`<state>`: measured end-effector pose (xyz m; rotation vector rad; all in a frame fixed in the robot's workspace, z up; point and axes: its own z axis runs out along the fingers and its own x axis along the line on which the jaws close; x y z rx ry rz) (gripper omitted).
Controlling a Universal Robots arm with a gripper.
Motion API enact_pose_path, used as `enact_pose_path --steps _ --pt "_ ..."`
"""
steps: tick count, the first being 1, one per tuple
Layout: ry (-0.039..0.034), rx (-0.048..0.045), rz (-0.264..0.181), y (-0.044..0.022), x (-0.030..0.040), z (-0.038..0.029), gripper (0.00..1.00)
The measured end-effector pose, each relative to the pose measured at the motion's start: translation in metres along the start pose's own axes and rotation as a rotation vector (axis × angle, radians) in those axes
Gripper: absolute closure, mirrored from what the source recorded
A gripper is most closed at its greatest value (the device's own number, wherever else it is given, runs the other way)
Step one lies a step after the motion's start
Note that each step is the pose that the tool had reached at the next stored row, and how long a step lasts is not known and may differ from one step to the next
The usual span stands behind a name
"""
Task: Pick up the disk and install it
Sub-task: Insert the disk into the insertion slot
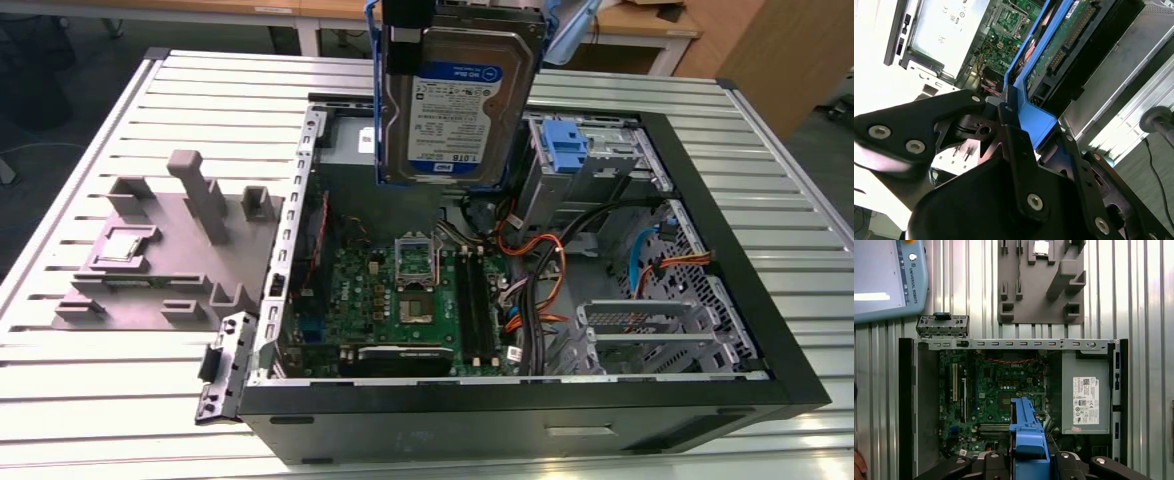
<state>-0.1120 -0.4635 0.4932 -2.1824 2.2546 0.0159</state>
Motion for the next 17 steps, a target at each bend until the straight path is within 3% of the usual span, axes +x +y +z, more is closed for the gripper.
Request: enact_pose_path --steps 17 --pt "0.0000 0.0000 0.000 -0.0080 -0.0003 0.0000 0.63"
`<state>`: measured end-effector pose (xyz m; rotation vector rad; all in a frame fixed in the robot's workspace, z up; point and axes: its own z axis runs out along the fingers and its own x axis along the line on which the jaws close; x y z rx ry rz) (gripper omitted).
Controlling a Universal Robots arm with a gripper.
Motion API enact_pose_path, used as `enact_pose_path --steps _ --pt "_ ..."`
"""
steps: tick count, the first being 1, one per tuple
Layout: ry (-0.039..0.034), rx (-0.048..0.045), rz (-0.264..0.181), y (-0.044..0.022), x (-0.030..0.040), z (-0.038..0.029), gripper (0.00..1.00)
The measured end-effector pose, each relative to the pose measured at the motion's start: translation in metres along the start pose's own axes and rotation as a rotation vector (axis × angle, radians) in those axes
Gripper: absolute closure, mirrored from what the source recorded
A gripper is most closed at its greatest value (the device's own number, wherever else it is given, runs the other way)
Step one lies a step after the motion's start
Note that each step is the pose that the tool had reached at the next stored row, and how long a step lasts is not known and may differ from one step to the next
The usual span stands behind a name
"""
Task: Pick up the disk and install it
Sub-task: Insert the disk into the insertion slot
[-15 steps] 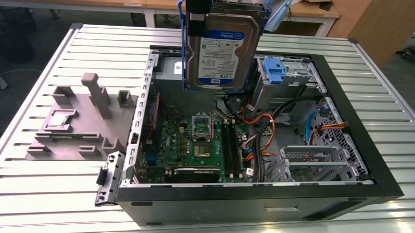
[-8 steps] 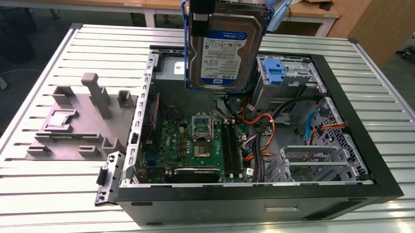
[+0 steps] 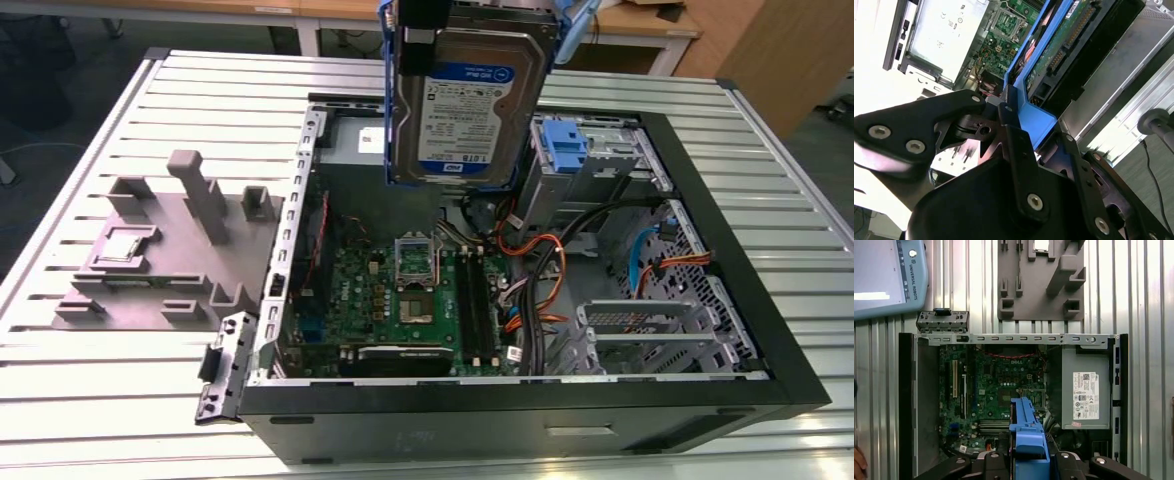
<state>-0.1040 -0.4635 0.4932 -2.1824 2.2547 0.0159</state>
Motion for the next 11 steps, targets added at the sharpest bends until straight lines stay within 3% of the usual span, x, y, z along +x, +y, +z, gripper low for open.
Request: enact_pose_path --steps 11 --pt "0.0001 0.0000 0.000 -0.0008 0.0035 0.0000 0.63"
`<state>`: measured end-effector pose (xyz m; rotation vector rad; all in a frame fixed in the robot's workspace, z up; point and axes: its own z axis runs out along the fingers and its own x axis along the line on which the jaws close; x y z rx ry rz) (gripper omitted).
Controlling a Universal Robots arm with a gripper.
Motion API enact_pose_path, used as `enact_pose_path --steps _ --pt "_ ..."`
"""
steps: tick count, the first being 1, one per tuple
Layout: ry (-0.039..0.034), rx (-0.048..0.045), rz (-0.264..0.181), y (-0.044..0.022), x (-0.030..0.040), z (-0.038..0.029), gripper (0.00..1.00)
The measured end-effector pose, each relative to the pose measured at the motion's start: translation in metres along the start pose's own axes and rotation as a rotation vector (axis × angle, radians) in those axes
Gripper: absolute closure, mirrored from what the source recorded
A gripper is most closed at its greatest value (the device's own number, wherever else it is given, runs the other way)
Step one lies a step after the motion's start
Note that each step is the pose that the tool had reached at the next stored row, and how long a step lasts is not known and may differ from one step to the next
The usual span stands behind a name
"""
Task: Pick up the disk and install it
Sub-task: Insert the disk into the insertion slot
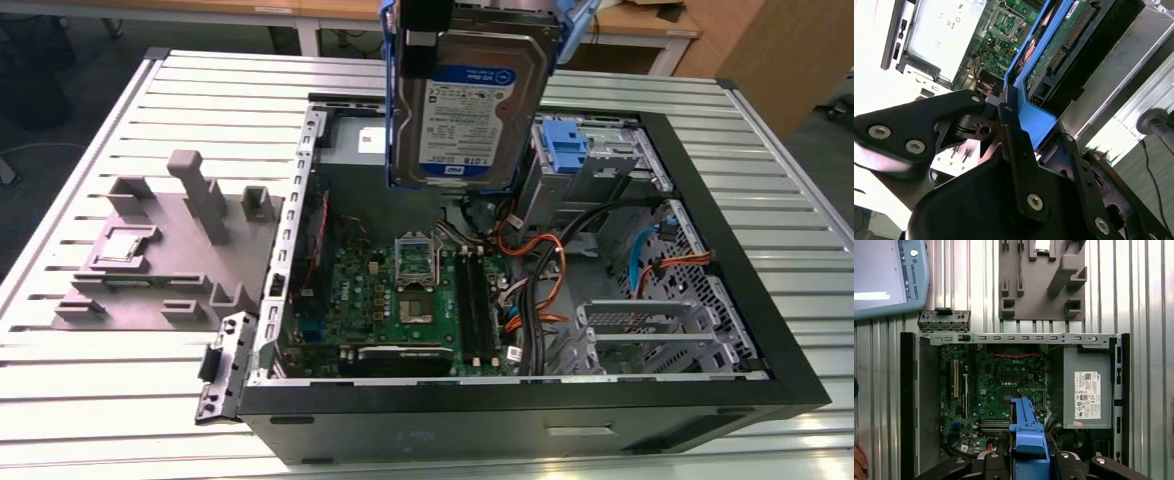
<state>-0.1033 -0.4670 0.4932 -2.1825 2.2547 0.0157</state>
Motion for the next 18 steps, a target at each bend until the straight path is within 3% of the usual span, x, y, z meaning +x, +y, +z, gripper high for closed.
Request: enact_pose_path --steps 4,13,16,18 --pt "0.0012 0.0000 0.000 -0.0001 0.0035 0.0000 0.63" --pt "0.0013 0.0001 0.000 -0.0032 0.0187 0.0014 0.63" --pt "0.0010 0.0001 0.000 -0.0082 0.0210 0.0022 0.63" --pt "0.0012 0.0000 0.000 -0.0165 0.0209 0.0025 0.63"
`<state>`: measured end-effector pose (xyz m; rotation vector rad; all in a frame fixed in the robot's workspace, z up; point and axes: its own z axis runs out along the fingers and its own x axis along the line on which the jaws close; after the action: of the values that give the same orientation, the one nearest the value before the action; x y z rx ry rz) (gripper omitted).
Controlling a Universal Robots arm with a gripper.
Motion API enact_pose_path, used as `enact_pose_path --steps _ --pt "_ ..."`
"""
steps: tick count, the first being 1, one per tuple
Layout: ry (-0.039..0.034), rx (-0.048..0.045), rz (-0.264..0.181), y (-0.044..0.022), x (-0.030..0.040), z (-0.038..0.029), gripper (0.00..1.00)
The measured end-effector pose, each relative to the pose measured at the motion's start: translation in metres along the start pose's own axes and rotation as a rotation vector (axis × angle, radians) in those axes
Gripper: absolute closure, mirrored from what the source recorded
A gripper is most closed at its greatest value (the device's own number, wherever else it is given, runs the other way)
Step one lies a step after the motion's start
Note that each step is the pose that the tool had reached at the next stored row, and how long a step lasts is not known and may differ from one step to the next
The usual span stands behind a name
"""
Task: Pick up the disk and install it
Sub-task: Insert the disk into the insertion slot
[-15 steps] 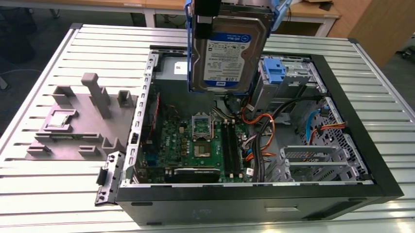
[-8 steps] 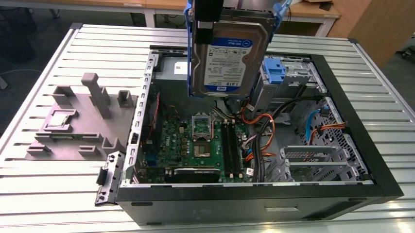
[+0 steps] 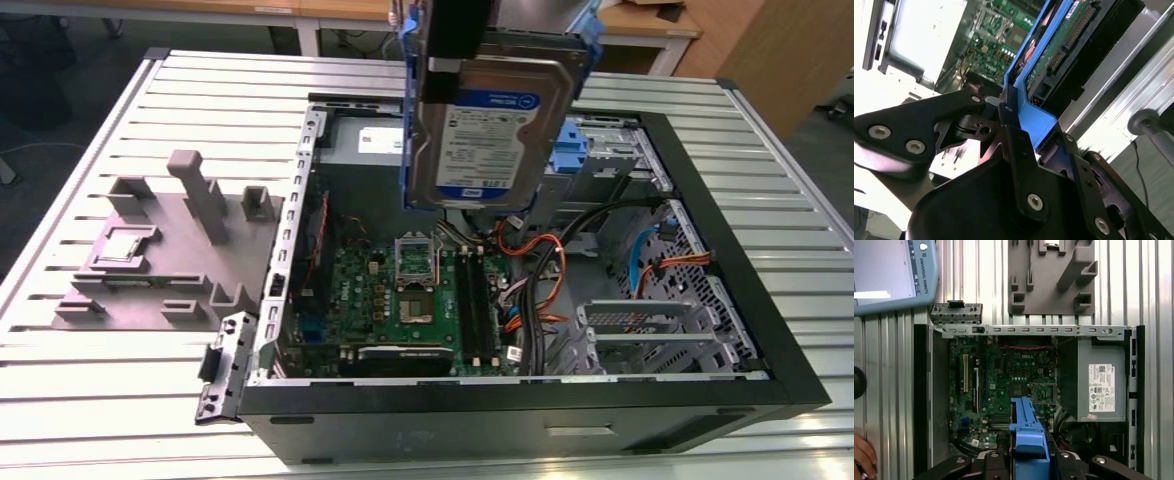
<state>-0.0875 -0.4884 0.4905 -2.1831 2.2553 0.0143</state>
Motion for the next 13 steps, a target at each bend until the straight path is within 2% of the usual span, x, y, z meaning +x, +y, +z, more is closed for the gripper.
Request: enact_pose_path --steps 2,4,8,13 --pt "0.0000 0.0000 0.000 -0.0080 -0.0003 0.0002 0.63" --pt "-0.0002 0.0001 0.000 -0.0127 -0.0001 0.0005 0.63" --pt "0.0001 0.0000 0.000 -0.0156 0.0054 0.0009 0.63" --pt "-0.0002 0.0012 0.000 -0.0161 0.0180 0.0025 0.63"
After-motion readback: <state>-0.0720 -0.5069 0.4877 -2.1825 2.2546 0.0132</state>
